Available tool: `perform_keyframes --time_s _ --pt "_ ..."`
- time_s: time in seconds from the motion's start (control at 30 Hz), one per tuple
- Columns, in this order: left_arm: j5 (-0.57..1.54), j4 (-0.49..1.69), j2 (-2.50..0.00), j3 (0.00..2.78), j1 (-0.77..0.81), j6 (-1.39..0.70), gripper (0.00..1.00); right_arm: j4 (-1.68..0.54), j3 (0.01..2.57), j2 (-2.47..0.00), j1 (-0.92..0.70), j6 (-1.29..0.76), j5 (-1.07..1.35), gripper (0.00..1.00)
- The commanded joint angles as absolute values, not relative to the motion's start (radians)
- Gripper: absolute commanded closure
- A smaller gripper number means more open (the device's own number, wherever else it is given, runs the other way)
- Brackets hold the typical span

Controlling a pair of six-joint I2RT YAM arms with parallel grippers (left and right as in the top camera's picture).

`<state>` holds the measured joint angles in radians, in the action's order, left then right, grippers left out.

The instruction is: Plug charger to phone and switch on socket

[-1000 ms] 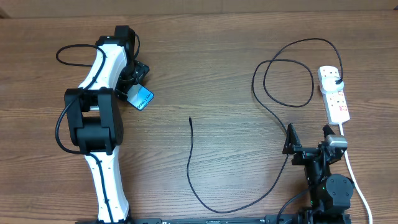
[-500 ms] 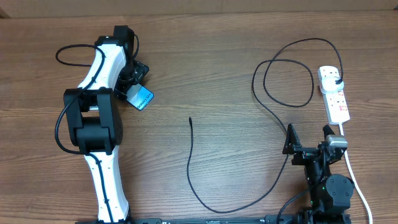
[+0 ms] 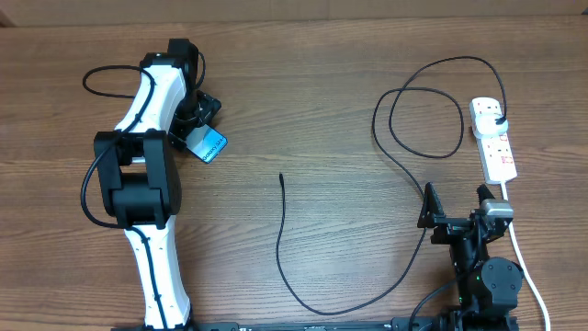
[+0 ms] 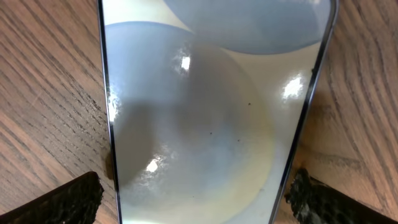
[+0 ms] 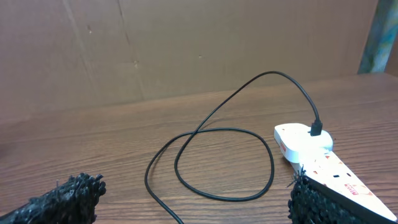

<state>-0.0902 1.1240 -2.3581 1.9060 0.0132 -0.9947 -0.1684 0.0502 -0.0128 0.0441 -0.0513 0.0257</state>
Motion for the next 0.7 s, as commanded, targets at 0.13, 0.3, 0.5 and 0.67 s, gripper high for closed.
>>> perform_keyframes --time_s 0.13,0.3,0.5,0.67 --pt "-0.111 1.128 -2.436 1.846 0.021 -0.964 0.00 -0.163 0.044 -0.004 0.038 -0.045 0.020 0.00" --pt "-0.111 1.115 -2.436 1.839 0.021 -0.964 0.00 -0.163 0.044 -0.004 0.038 -0.045 0.020 0.00" --pt "-0.107 1.078 -2.436 1.814 0.021 -0.964 0.00 -0.163 0.044 -0.004 0.038 -0.045 0.020 0.00" --pt "-0.107 1.068 -2.436 1.803 0.021 -0.964 0.00 -0.163 0.044 -0.004 0.038 -0.045 0.020 0.00"
